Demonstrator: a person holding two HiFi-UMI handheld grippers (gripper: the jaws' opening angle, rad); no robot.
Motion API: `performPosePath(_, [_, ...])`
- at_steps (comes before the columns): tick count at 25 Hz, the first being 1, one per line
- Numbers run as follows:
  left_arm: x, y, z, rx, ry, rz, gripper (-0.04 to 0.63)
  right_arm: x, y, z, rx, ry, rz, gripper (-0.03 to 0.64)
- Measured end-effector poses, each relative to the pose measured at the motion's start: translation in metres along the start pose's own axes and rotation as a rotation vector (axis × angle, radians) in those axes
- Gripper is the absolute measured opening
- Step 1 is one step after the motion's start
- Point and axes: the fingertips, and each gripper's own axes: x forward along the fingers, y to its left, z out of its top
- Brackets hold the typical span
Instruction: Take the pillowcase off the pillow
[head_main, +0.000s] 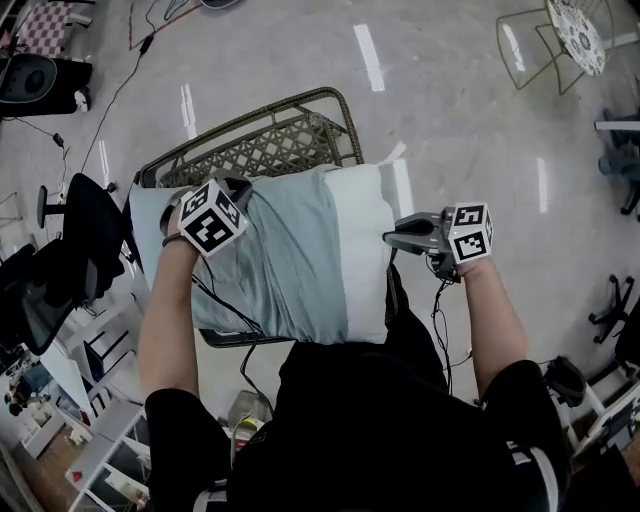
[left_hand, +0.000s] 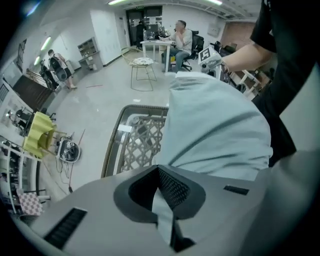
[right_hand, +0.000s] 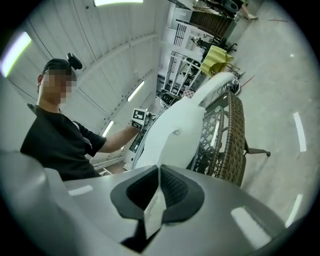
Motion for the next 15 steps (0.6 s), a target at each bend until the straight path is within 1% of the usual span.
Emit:
performPosePath(1, [-0.002, 0.002, -0.015, -0.025, 0.014, 0.007, 0.004, -0.003, -0.001, 0.0, 0.006, -0.009, -0.005, 0.02])
performPosePath(3, [-0.007, 0.004, -0.037, -0.081, 0.011, 0.013, 0.005, -0.01, -0.004, 0.001, 0.023, -0.043, -0.016, 0.02])
performPosePath(6, [-0.016, 0.007, -0.052, -0.123, -0.007, 0.048, 0.005, -0.02, -0.009, 0.011, 0.038, -0.117, -0.035, 0.018])
performPosePath(8, [-0.023, 0.017, -0.066, -0.157, 0.013, 0.1, 0.005, -0.03, -0.017, 0.022, 0.034, -0.152, -0.068, 0.018])
performPosePath(9, [-0.027, 0.025, -0.078, -0.179, 0.035, 0.135, 0.003, -0.036, -0.024, 0.028, 0.031, -0.161, -0.095, 0.016])
performPosePath(10, [-0.031, 0.031, -0.089, -0.209, 0.039, 0.159, 0.003, -0.042, -0.032, 0.033, 0.034, -0.168, -0.127, 0.015])
performPosePath(11, [-0.037, 0.035, -0.095, -0.249, 0.012, 0.167, 0.003, -0.047, -0.04, 0.037, 0.043, -0.17, -0.16, 0.017])
performPosePath(12, [-0.043, 0.037, -0.094, -0.298, -0.05, 0.161, 0.005, -0.049, -0.047, 0.039, 0.05, -0.162, -0.188, 0.018])
performPosePath(13, [-0.048, 0.037, -0.086, -0.346, -0.134, 0.149, 0.005, -0.048, -0.053, 0.039, 0.053, -0.139, -0.214, 0.024])
performPosePath(14, [-0.052, 0.036, -0.074, -0.374, -0.205, 0.141, 0.005, -0.046, -0.058, 0.038, 0.052, -0.106, -0.241, 0.042])
performPosePath(15, [-0.05, 0.034, -0.064, -0.369, -0.236, 0.143, 0.005, -0.044, -0.062, 0.037, 0.052, -0.074, -0.271, 0.064])
